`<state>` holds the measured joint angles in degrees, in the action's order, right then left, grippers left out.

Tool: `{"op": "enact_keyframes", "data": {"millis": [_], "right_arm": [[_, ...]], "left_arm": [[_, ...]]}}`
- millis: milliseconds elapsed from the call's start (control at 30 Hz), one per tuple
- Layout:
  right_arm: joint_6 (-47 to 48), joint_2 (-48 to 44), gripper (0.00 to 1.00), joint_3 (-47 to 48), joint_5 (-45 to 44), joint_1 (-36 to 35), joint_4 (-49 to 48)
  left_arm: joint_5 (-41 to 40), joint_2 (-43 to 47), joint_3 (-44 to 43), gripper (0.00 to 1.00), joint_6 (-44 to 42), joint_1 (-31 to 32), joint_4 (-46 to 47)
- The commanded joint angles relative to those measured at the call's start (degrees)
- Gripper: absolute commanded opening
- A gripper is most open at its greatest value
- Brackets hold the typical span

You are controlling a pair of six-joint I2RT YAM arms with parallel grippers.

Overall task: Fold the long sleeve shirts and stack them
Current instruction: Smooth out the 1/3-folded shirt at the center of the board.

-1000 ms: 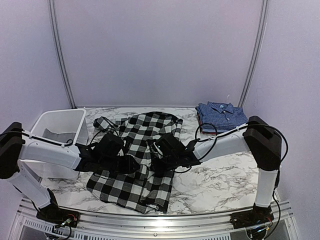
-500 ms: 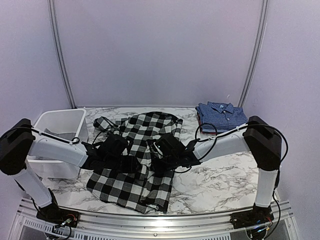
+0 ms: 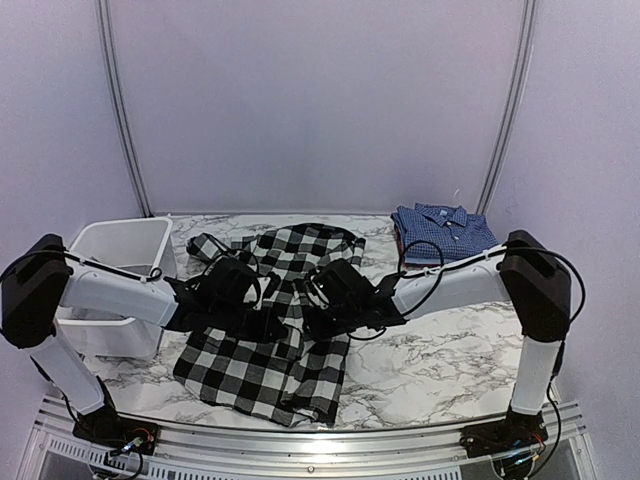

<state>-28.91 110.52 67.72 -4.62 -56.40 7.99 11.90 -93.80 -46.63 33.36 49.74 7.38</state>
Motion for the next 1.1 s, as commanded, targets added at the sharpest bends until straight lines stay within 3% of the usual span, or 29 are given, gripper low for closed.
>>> {"op": "enact_keyframes", "data": {"millis": [0,200,300,467,600,733,800,933,1067], "right_arm": [[0.02,-6.48,0.46,2.53,-5.45,1.28,0.27],[1.2,-13.27,0.56,-0.57,-13.33,2.45,-1.84],[1.45,-16.26,0.61,-2.3,-15.62,3.1,-3.04],[1.31,-18.94,0.67,-4.0,-16.75,4.02,-3.5],[1.4,-19.29,0.68,-4.74,-15.85,4.69,-2.92],[1.82,-18.8,0.68,-5.64,-13.43,5.47,-2.7],[2.13,-18.29,0.68,-5.67,-12.39,5.68,-2.18],[3.77,-17.05,0.62,-5.29,-8.99,5.73,-0.67],[4.34,-15.72,0.41,-5.85,-2.4,5.15,1.27]], "left_arm": [[6.76,3.13,-3.42,0.0,-5.11,0.17,-2.17],[15.72,3.56,-11.67,0.0,-13.29,0.87,-14.84],[17.45,1.08,-15.98,0.0,-17.85,2.3,-22.92],[18.67,-3.41,-17.98,0.01,-20.04,4.85,-27.56],[19.41,-5.25,-18.18,0.12,-20.46,6.88,-28.1],[19.72,-5.24,-18.48,0.44,-20.72,8.03,-28.29],[19.68,-5.23,-18.71,0.49,-20.39,8.24,-28.17],[18.45,-4.25,-18.04,0.51,-18.29,8.27,-25.53],[13.87,-2.14,-16.23,0.44,-13.38,7.22,-21.92]]}}
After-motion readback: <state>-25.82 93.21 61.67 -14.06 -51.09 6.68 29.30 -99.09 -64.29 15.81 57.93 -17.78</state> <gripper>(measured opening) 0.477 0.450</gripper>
